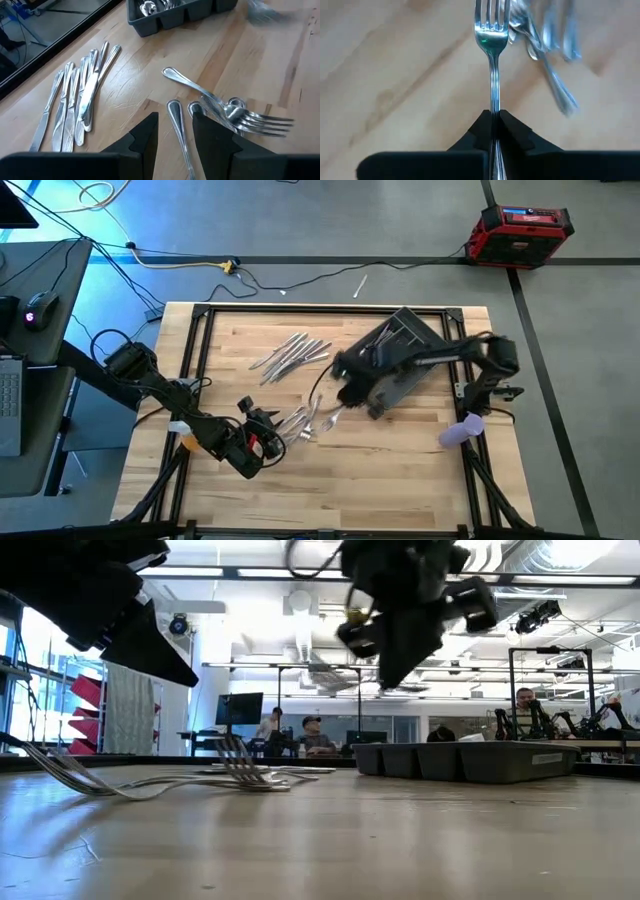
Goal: Sort silverware
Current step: Put the fork in the silverware tray
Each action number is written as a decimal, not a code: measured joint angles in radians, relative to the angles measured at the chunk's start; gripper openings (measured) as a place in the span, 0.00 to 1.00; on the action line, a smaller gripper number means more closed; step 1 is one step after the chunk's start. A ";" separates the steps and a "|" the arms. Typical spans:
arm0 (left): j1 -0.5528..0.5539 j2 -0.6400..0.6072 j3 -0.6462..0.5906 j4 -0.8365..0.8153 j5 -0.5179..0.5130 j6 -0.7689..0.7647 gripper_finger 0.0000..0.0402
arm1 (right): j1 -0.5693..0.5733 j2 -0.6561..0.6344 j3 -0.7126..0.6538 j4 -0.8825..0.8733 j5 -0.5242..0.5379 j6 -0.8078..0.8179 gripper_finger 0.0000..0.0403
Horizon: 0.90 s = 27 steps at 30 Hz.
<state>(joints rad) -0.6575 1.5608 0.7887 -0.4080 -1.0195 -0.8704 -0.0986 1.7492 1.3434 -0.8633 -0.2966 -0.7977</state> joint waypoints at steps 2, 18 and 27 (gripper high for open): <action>0.000 0.000 0.000 0.005 0.000 0.000 0.26 | -0.057 -0.021 0.000 -0.092 0.075 -0.058 0.00; 0.002 0.000 0.000 0.010 -0.002 0.010 0.26 | -0.490 -0.002 0.000 -0.262 0.217 -0.293 0.00; 0.002 0.000 0.000 0.010 -0.003 0.010 0.26 | -0.530 0.073 0.000 -0.292 0.314 -0.377 0.14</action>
<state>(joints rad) -0.6559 1.5604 0.7887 -0.3977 -1.0229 -0.8604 -0.6286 1.8225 1.3434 -1.1549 0.0176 -1.1748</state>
